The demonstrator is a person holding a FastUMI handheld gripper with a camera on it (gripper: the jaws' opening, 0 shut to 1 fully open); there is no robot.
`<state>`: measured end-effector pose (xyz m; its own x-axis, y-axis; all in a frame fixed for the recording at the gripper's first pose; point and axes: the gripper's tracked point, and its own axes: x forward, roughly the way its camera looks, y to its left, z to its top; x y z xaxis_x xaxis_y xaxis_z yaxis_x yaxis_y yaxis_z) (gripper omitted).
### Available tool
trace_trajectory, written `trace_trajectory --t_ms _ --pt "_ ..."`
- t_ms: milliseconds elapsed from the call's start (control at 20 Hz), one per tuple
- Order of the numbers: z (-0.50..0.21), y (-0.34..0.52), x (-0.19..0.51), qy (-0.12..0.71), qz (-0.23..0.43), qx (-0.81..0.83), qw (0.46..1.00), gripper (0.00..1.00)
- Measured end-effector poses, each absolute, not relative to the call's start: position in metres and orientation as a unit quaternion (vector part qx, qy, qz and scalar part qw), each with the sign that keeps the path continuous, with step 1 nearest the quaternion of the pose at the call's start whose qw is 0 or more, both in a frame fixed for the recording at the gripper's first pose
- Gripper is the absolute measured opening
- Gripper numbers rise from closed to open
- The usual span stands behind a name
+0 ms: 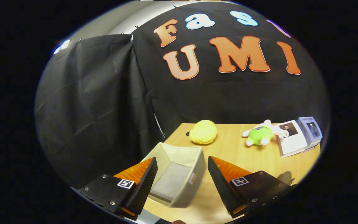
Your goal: Open the storage box then place both shoes into the box .Put the left shoe in first, then the right shoe, with the right side of both shoes facing outward in a uniform manner.
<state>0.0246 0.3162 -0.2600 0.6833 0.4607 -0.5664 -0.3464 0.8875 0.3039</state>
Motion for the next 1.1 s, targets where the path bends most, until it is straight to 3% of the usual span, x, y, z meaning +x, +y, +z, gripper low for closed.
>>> trace_trajectory --t_ms 600,800,1100 --pt "-0.377 0.185 -0.022 0.411 0.147 -0.020 0.899 0.96" --pt "-0.422 0.170 -0.040 0.454 0.140 -0.010 0.880 0.91" --pt "-0.463 0.128 -0.029 0.449 0.081 -0.063 0.887 0.82"
